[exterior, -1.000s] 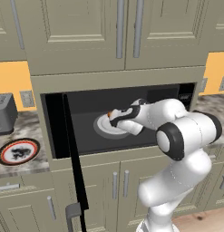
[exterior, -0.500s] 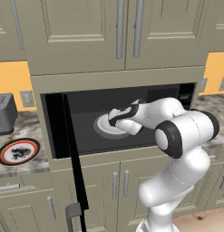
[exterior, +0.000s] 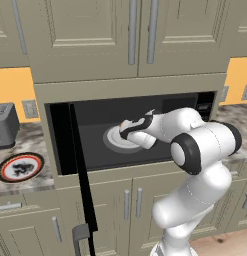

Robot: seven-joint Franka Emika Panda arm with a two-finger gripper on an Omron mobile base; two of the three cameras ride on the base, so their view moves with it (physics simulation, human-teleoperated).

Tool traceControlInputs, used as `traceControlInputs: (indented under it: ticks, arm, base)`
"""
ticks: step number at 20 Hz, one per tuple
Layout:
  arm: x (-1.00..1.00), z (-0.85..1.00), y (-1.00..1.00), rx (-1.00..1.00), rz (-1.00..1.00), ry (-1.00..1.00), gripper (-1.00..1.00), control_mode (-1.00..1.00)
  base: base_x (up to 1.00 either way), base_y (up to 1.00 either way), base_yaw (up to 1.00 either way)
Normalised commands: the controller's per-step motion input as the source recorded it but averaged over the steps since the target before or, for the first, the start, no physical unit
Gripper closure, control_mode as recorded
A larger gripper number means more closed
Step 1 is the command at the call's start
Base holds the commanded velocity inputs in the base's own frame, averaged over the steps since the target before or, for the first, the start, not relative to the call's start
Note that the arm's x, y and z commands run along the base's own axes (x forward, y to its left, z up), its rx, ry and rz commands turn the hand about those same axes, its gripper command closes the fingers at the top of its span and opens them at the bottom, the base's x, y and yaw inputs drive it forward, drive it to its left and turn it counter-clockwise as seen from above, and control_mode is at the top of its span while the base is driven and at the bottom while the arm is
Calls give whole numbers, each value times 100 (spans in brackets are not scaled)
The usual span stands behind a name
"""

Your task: Pick the hotdog bun from the microwave and place it on plate located on the counter.

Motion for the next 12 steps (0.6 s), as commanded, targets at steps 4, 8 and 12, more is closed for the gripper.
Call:
traceControlInputs:
  ticks: [4, 8, 12]
  arm:
    - [0, 0, 0, 0, 0, 0, 100, -100]
    - [0, 0, 0, 0, 0, 0, 100, -100]
    - [-20, 4, -2, 0, 0, -5, 100, -100]
  base:
    - [0, 0, 0]
    - [0, 0, 0]
    - [0, 0, 0]
